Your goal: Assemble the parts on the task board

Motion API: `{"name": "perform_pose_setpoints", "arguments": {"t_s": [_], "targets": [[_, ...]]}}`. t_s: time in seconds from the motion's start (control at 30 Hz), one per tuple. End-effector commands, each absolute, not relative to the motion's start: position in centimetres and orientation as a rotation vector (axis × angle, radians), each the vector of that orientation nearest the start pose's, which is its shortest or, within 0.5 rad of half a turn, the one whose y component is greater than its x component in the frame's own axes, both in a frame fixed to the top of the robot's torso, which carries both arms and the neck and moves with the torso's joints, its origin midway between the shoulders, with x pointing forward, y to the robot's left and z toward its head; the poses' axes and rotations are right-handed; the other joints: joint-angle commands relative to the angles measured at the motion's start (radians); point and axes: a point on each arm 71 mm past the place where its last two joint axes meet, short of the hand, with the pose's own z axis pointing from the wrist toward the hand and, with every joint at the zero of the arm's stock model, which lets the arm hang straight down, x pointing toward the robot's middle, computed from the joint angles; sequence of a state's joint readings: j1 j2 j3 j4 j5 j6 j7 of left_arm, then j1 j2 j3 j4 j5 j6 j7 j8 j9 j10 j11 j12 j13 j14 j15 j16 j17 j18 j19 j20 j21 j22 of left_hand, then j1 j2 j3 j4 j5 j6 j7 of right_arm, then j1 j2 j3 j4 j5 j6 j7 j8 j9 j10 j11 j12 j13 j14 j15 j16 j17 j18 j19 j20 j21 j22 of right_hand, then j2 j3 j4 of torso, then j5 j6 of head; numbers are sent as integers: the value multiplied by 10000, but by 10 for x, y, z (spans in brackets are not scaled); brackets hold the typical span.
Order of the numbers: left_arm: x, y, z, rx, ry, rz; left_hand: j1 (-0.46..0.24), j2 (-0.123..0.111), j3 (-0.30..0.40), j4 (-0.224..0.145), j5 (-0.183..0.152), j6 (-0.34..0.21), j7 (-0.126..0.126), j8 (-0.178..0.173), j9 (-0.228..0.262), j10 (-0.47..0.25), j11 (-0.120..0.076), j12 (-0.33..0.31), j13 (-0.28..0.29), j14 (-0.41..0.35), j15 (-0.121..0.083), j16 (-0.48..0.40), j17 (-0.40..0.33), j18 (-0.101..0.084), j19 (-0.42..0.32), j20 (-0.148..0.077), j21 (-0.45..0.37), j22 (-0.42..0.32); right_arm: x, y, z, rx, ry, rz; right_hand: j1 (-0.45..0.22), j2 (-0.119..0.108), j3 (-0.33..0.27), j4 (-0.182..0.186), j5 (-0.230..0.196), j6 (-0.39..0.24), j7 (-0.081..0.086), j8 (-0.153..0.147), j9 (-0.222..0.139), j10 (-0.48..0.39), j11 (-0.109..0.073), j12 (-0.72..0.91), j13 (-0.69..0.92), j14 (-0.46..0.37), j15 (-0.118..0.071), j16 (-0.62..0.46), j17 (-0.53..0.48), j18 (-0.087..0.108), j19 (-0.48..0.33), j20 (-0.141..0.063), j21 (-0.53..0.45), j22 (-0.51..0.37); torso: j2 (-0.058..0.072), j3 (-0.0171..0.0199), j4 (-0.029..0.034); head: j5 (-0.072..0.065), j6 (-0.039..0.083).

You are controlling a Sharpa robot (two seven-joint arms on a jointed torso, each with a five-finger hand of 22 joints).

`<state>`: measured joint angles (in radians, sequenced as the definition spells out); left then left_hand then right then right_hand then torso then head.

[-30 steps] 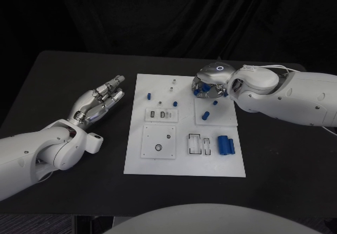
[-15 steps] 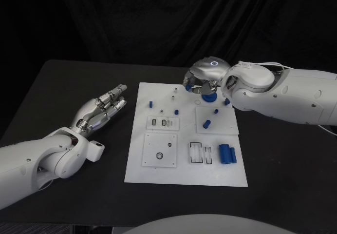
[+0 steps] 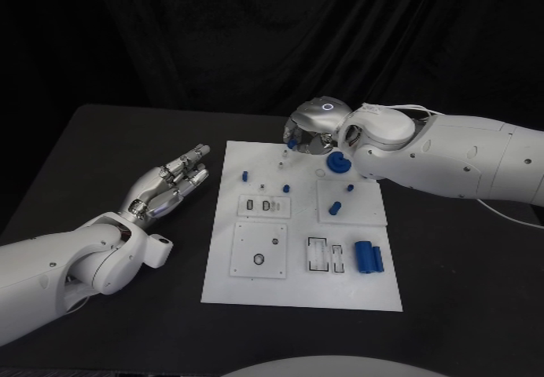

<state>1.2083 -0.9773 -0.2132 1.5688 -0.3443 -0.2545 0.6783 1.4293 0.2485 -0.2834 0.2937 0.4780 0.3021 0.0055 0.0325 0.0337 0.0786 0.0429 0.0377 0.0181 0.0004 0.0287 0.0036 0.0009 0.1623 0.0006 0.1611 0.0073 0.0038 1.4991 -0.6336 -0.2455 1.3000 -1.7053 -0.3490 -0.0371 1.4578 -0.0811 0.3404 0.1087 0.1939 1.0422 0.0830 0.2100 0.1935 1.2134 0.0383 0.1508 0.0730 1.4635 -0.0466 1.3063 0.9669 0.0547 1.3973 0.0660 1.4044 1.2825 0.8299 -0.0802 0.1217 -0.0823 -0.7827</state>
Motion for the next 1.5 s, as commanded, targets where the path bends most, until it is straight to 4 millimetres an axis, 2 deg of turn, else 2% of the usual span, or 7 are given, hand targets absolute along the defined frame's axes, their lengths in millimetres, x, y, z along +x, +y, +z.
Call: {"name": "perform_pose_setpoints", "arguments": {"t_s": [0.03, 0.07, 0.1, 0.23, 0.3, 0.63, 1.5], "targets": [[441, 248, -194, -4864, 12816, -16797, 105, 31, 58, -16, 66, -10, 54, 8, 2, -70, -27, -62, -12, -4, 67, -36, -9, 183, 25, 73, -32, -8, 545, -155, -111, -6089, 14200, 4137, -16, 56, 4, 36, 41, 295, 12, -66, 1036, -67, 58, -93, -14, 4, 16, -55, -11, 155, -2, -3, -55, -2, 0, 3, 47, -32, -11], [441, 248, -194, -4865, 12820, -16801, 105, 31, 58, -16, 66, -10, 54, 8, 2, -70, -27, -62, -12, -4, 67, -36, -9, 183, 25, 73, -32, -8, 546, -155, -111, -6083, 14231, 4108, -28, 53, 6, 44, 34, 261, 15, -95, 1043, -88, 70, -144, -20, 2, 28, -54, 2, 154, -2, 2, -56, 5, 2, -3, 72, -51, -17], [441, 247, -194, -4868, 12827, -16804, 105, 31, 58, -16, 66, -10, 54, 8, 2, -70, -27, -62, -12, -4, 67, -36, -9, 183, 25, 73, -32, -8, 546, -155, -112, -6076, 14271, 4072, -30, 51, 8, 47, 33, 245, 18, -108, 1046, -96, 74, -166, -23, -1, 34, -60, -6, 155, -6, 5, -61, 0, 2, -4, 68, -54, -23], [441, 247, -194, -4891, 12884, -16836, 130, 37, 71, -18, 91, -33, 50, 5, 0, -84, -15, -68, -14, -4, 80, -36, -9, 183, 26, 87, -31, -7, 548, -155, -113, -6065, 14406, 3972, -41, 43, 22, 56, 21, 161, 33, -181, 1055, -139, 104, -278, -31, -13, 60, -67, 2, 155, -16, 23, -73, 0, 9, -1, 22, -23, -50], [441, 247, -194, -4899, 12908, -16858, 138, 39, 75, -20, 95, -43, 59, 4, -1, -90, -16, -71, -15, -4, 83, -36, -9, 183, 26, 91, -32, -7, 548, -154, -114, -6079, 14470, 3946, -45, 39, 34, 62, 11, 112, 44, -224, 1059, -166, 124, -344, -32, -20, 71, -72, 4, 155, -22, 35, -79, 1, 10, -5, 29, -34, -55], [441, 246, -195, -4921, 12984, -16917, 146, 42, 80, -21, 98, -54, 66, 3, -2, -103, -15, -76, -18, -4, 85, -36, -9, 183, 26, 95, -31, -7, 549, -149, -116, -6152, 14609, 3913, -56, 28, 51, 73, 5, 40, 66, -292, 1067, -214, 152, -455, -32, -30, 69, -76, 14, 157, -27, 42, -86, 9, 15, 3, -31, 18, -107], [444, 245, -196, -4939, 13080, -16908, 208, 62, 113, -22, 128, -98, 125, 0, -5, -126, -2, -85, -20, -4, 129, -36, -9, 181, 30, 154, -27, -4, 551, -140, -124, -6280, 14765, 3988, -116, 24, 91, 133, -13, -123, 106, -453, 1077, -329, 203, -715, -27, -58, 71, -94, 20, 149, -21, 51, -83, 64, 12, -5, -16, -2, -207]]}}
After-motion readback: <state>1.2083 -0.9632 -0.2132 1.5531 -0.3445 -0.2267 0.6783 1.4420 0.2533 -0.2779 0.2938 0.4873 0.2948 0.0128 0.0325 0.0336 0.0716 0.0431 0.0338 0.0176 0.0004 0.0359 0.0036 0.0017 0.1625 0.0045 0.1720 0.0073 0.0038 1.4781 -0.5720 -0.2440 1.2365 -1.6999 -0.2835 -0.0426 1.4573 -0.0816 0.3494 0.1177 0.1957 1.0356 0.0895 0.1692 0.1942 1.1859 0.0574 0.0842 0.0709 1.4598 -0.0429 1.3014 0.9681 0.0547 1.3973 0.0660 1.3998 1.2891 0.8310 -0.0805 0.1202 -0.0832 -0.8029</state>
